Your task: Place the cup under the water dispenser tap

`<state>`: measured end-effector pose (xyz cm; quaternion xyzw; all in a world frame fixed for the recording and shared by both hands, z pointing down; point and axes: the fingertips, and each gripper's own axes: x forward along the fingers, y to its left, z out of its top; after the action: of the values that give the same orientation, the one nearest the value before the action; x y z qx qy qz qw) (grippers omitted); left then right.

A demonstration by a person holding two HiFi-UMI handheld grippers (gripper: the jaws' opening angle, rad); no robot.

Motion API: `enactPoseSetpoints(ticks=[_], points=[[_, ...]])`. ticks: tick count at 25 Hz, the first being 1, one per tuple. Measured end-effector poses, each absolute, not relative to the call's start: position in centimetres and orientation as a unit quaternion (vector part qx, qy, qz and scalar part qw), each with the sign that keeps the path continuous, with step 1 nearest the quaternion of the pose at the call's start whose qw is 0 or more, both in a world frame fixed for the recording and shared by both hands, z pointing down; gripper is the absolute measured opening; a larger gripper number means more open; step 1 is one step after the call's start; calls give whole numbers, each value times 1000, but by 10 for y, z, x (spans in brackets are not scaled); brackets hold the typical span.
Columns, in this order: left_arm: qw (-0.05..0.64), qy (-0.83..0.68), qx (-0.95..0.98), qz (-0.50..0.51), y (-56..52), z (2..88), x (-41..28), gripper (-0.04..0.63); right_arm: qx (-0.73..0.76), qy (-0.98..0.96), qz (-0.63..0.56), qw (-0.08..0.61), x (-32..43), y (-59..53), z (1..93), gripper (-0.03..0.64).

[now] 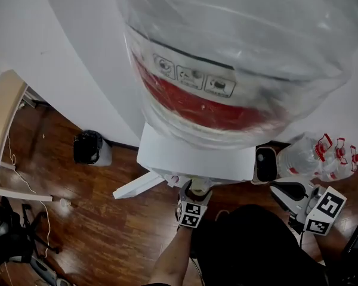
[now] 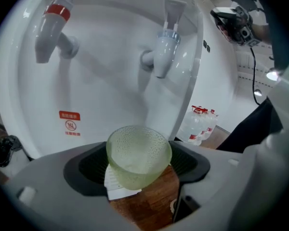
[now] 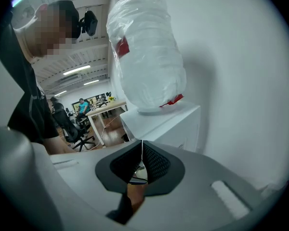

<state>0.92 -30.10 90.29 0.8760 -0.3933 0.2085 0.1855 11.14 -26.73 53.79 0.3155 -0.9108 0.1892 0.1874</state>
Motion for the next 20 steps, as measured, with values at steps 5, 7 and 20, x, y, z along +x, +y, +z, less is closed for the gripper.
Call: enactPoseSetpoints(ticks=[5,7,20], points=[[179,-389,882,196,-311,906,12,279,323,-905,197,194,111,-264,550,8],[178,-390,883,188,-311,904,12,279,328,-903,194,197,110,-264,548,10],[178,-429,866,186,-269,847,-11,388,337,-897,204,202,100,-253,502,51]])
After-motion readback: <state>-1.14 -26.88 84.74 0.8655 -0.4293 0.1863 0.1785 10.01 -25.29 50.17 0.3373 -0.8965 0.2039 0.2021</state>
